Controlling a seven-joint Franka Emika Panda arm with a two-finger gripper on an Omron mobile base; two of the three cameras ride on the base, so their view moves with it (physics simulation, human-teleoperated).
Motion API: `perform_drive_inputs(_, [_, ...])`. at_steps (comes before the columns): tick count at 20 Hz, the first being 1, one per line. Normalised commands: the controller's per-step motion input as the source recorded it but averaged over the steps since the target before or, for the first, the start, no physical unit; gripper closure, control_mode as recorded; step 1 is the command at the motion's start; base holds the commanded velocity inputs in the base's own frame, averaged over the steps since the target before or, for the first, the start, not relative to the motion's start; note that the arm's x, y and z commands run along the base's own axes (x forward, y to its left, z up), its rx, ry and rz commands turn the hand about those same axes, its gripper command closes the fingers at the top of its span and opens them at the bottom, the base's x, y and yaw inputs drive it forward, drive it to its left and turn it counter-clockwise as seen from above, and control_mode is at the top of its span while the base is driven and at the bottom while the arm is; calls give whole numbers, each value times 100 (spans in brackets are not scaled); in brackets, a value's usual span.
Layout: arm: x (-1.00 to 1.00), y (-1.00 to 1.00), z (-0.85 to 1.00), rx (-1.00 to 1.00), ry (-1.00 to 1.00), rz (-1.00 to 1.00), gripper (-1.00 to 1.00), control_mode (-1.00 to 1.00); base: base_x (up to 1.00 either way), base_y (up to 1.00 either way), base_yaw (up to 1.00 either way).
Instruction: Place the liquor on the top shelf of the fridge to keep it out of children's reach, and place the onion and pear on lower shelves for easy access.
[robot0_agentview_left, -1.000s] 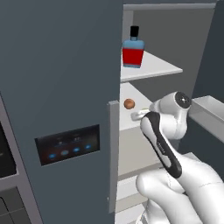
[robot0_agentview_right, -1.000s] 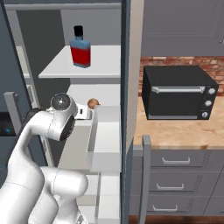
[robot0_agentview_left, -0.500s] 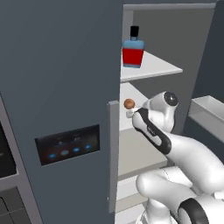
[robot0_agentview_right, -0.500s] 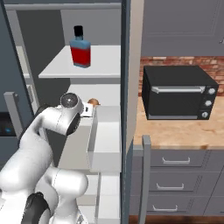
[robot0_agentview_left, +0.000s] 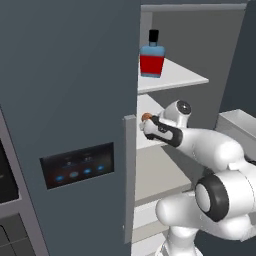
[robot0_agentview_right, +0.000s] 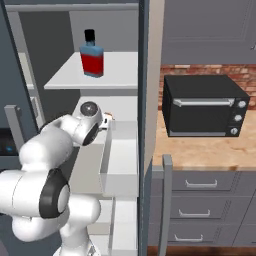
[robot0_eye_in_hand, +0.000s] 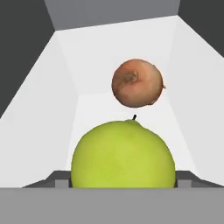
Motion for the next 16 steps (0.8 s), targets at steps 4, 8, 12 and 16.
perform_drive_inputs(4, [65,-12,-37,2,0,0,100,-100,0,0,0])
perform_drive_inputs(8, [66,-7,-42,2,0,0,100,-100,0,0,0])
perform_drive_inputs(12, [66,-1,-47,1,0,0,100,-100,0,0,0])
perform_drive_inputs(16, [54,0,-29,0,0,0,-100,-100,0,0,0])
